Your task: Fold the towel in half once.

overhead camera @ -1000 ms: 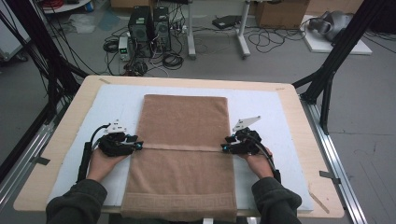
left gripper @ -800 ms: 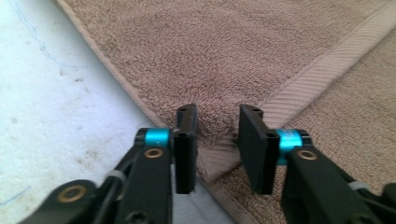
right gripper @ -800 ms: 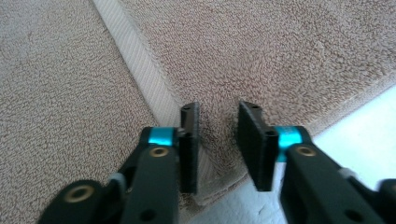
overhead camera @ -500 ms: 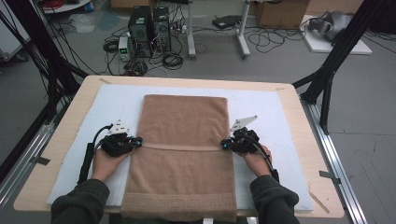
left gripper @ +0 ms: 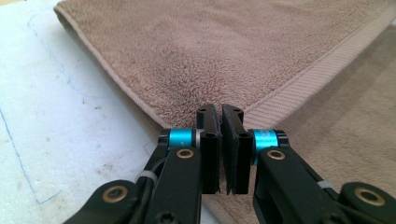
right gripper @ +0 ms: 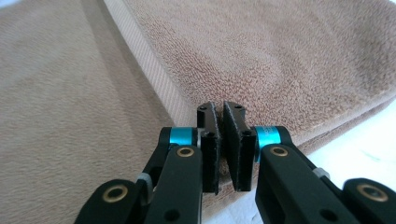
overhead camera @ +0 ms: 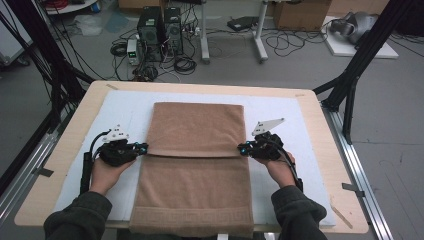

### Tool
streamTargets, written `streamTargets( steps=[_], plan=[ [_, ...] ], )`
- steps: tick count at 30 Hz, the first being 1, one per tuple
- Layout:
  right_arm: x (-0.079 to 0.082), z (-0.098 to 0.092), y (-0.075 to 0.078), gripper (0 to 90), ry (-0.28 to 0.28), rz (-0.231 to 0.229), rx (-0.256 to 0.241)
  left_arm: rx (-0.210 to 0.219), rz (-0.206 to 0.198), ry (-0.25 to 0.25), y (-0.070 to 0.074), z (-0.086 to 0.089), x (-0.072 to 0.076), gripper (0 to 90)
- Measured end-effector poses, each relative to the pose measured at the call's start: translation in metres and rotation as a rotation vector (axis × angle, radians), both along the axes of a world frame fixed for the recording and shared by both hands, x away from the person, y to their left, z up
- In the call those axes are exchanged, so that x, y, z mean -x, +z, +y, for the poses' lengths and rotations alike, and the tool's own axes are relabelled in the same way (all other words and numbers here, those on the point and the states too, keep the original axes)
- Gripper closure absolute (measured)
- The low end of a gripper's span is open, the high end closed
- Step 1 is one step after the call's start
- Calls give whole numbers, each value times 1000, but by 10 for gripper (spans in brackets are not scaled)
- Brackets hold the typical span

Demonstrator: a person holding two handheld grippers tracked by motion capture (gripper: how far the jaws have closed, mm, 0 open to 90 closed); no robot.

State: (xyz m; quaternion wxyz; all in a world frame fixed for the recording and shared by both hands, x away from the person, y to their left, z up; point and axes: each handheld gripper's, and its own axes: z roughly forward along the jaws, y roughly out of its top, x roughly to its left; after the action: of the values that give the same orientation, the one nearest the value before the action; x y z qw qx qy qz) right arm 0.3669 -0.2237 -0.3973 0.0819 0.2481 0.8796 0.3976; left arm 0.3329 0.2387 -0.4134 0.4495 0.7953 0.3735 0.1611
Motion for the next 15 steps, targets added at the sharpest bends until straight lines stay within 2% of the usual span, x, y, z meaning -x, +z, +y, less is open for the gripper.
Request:
streamTargets(
  steps=[8, 15],
  plan=[
    [15, -4, 13, 849, 30, -14, -25, -3, -6, -18, 8, 0, 13, 854],
    [28, -10, 15, 849, 41, -4, -61, 4, -11, -42, 12, -1, 24, 855]
  ],
)
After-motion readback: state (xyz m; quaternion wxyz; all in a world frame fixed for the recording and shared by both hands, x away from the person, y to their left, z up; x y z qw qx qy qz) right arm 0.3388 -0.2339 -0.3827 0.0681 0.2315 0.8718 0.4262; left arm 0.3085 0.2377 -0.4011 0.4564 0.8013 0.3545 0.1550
